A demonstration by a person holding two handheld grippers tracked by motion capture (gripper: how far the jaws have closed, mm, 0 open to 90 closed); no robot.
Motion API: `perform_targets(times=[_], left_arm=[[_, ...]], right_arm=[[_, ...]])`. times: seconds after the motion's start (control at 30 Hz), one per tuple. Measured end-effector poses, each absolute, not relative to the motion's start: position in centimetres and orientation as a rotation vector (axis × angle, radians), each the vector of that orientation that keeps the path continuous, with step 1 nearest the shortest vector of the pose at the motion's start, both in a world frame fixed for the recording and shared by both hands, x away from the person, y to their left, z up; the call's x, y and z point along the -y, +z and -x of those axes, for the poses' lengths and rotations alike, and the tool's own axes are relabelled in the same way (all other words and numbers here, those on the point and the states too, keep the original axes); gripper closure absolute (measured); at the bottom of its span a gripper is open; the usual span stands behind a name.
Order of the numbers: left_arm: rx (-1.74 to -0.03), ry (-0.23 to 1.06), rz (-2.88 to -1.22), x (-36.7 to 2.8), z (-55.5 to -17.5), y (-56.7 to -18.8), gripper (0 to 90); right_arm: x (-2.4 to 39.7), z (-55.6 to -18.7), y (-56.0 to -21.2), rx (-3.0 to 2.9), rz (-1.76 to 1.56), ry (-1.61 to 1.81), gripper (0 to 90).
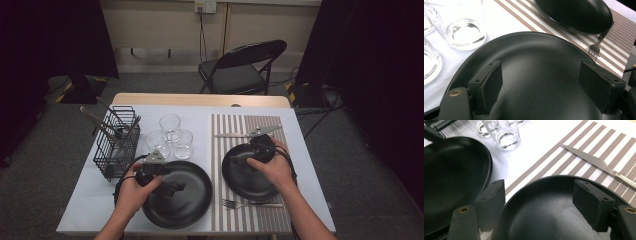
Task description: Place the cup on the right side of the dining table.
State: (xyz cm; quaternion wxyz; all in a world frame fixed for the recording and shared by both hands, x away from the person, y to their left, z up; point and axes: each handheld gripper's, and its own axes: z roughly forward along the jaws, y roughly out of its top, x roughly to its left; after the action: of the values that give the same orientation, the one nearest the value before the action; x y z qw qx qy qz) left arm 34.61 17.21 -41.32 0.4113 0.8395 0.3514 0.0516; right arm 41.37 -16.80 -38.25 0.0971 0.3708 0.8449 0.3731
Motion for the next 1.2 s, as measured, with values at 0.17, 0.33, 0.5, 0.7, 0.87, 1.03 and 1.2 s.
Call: perform_targets(times=[0.17,0.33,0.5,0.7,0.87,1.03,1.2], left_arm=[[-0.88,0.13,-2.109,-17.1,-34.5,-41.2,19.4],[-0.87,0.134,-2.112,-17.1,-34.4,-41.1,19.4],[-0.874,0.134,-2.111,-17.2,-34.4,-41.2,19.4],[-0.87,0.144,-2.113,-17.4,-34.3,-41.0,19.3],[-0.875,0.14,-2.109,-17.4,-34.2,-41.2,19.3],[-0.877,0.149,-2.106,-17.5,-34.1,-41.0,19.4],[-0.87,0.152,-2.104,-17.6,-34.1,-41.0,19.1]], right_arm=[[16.3,-41.9,-38.1,-2.496,-1.111,1.121,25.8],[15.8,-42.4,-38.0,-2.489,-1.112,1.123,25.8],[15.5,-42.7,-38.1,-2.483,-1.126,1.136,25.7],[15.3,-43.2,-38.0,-2.466,-1.147,1.139,25.7],[14.9,-43.6,-38.0,-2.471,-1.15,1.128,25.8],[14.4,-44.0,-38.0,-2.466,-1.143,1.13,25.8],[13.7,-44.3,-37.9,-2.473,-1.133,1.126,25.8]])
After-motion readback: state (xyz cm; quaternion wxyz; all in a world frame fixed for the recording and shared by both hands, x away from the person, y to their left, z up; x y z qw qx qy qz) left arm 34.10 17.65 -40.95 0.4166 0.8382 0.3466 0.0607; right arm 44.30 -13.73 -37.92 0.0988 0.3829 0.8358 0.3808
